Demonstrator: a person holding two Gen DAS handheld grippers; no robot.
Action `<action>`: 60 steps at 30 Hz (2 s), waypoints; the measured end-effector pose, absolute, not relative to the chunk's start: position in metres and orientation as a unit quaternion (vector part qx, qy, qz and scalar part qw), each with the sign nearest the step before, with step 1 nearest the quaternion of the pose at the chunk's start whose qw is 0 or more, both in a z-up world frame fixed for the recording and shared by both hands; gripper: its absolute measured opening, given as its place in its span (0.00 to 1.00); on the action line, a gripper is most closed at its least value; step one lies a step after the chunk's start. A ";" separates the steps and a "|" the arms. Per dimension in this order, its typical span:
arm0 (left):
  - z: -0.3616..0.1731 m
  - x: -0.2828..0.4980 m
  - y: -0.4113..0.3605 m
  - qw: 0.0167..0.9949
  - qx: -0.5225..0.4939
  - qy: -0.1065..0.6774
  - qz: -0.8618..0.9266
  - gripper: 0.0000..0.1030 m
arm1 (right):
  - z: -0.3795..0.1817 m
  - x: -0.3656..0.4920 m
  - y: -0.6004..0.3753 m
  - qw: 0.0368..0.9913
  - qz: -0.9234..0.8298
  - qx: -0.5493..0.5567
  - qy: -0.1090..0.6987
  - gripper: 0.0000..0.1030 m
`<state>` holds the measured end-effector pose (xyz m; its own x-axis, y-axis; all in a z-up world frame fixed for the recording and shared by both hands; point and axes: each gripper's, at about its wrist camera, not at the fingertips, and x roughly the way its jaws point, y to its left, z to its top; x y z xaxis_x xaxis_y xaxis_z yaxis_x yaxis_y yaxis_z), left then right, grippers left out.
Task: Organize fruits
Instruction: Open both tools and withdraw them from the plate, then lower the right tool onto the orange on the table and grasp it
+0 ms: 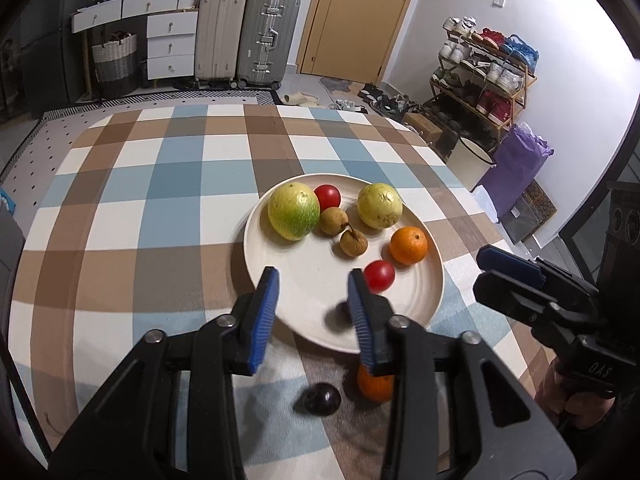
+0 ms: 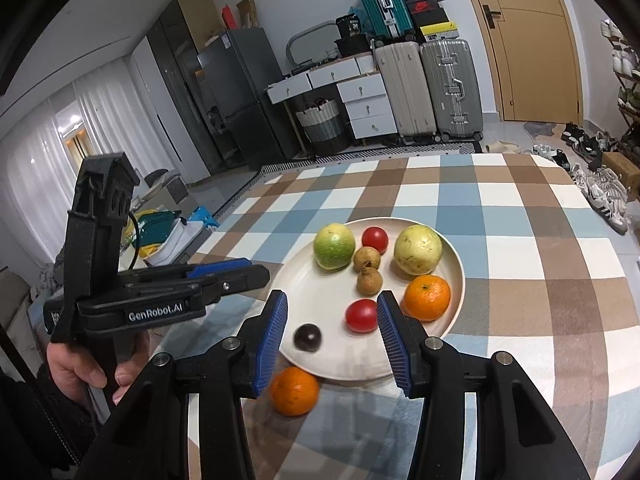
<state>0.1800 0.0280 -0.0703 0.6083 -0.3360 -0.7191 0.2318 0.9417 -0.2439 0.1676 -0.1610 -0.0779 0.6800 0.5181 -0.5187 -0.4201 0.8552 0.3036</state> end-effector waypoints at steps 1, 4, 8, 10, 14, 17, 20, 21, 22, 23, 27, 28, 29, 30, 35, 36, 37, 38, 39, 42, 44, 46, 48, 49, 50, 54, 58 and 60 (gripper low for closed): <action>-0.070 0.175 0.028 0.896 -0.062 0.411 -0.158 0.39 | -0.077 0.164 -0.160 0.914 0.257 0.082 0.304 0.47; -0.067 0.163 0.029 0.901 -0.056 0.403 -0.152 0.49 | -0.077 0.157 -0.158 0.917 0.253 0.087 0.296 0.54; -0.064 0.147 0.032 0.906 -0.060 0.391 -0.147 0.64 | -0.078 0.146 -0.156 0.919 0.256 0.095 0.285 0.63; -0.063 0.142 0.035 0.911 -0.063 0.384 -0.139 0.75 | -0.078 0.140 -0.154 0.919 0.256 0.096 0.283 0.65; -0.060 0.129 0.040 0.918 -0.067 0.369 -0.129 0.81 | -0.080 0.131 -0.152 0.921 0.257 0.096 0.277 0.73; -0.061 0.121 0.044 0.918 -0.069 0.369 -0.126 0.84 | -0.080 0.124 -0.150 0.922 0.255 0.097 0.274 0.77; -0.062 0.114 0.045 0.921 -0.070 0.364 -0.122 0.98 | -0.081 0.119 -0.148 0.923 0.255 0.093 0.271 0.81; -0.062 0.110 0.047 0.923 -0.073 0.359 -0.121 0.99 | -0.081 0.116 -0.148 0.924 0.254 0.092 0.270 0.83; -0.063 0.107 0.047 0.924 -0.075 0.356 -0.121 0.99 | -0.082 0.114 -0.148 0.925 0.253 0.091 0.270 0.83; -0.063 0.105 0.048 0.924 -0.076 0.354 -0.120 0.99 | -0.083 0.113 -0.148 0.925 0.252 0.091 0.270 0.84; -0.070 0.095 0.050 0.924 -0.080 0.356 -0.114 0.99 | -0.090 0.107 -0.148 0.924 0.250 0.094 0.274 0.84; -0.072 0.094 0.051 0.924 -0.082 0.357 -0.113 0.99 | -0.093 0.106 -0.148 0.923 0.250 0.093 0.278 0.84; -0.074 0.093 0.052 0.923 -0.083 0.358 -0.113 0.99 | -0.094 0.105 -0.147 0.923 0.249 0.092 0.279 0.84; -0.077 0.090 0.053 0.923 -0.084 0.359 -0.111 0.99 | -0.096 0.104 -0.147 0.923 0.248 0.090 0.281 0.84; -0.089 0.084 0.058 0.921 -0.085 0.364 -0.107 0.99 | -0.106 0.100 -0.143 0.920 0.248 0.083 0.294 0.84; -0.092 0.083 0.060 0.921 -0.088 0.365 -0.104 0.99 | -0.108 0.100 -0.142 0.919 0.247 0.078 0.298 0.84; -0.095 0.082 0.062 0.921 -0.094 0.365 -0.101 0.99 | -0.111 0.101 -0.141 0.918 0.244 0.072 0.305 0.84; -0.098 0.083 0.063 0.920 -0.098 0.366 -0.099 0.99 | -0.112 0.101 -0.140 0.917 0.243 0.071 0.309 0.84; -0.102 0.083 0.065 0.919 -0.105 0.369 -0.096 0.99 | -0.114 0.102 -0.140 0.916 0.244 0.071 0.312 0.84; -0.110 0.085 0.067 0.916 -0.105 0.378 -0.087 0.99 | -0.120 0.105 -0.138 0.912 0.242 0.071 0.323 0.84; -0.112 0.085 0.068 0.916 -0.100 0.378 -0.086 0.99 | -0.124 0.108 -0.137 0.908 0.245 0.077 0.332 0.84; -0.113 0.085 0.071 0.917 -0.101 0.376 -0.084 0.99 | -0.128 0.112 -0.135 0.904 0.247 0.080 0.340 0.84; -0.115 0.086 0.075 0.916 -0.107 0.377 -0.083 0.99 | -0.131 0.116 -0.133 0.901 0.244 0.079 0.349 0.84; -0.117 0.087 0.076 0.914 -0.112 0.381 -0.083 0.99 | -0.134 0.120 -0.132 0.899 0.245 0.081 0.355 0.84; -0.119 0.088 0.078 0.912 -0.116 0.384 -0.083 0.99 | -0.135 0.122 -0.131 0.897 0.246 0.083 0.358 0.84; -0.124 0.090 0.080 0.908 -0.121 0.392 -0.084 0.99 | -0.139 0.130 -0.128 0.892 0.248 0.085 0.368 0.84; -0.126 0.091 0.081 0.907 -0.125 0.393 -0.085 0.99 | -0.143 0.139 -0.126 0.888 0.246 0.094 0.378 0.84; -0.127 0.091 0.081 0.906 -0.124 0.394 -0.088 0.99 | -0.146 0.143 -0.126 0.885 0.247 0.101 0.382 0.84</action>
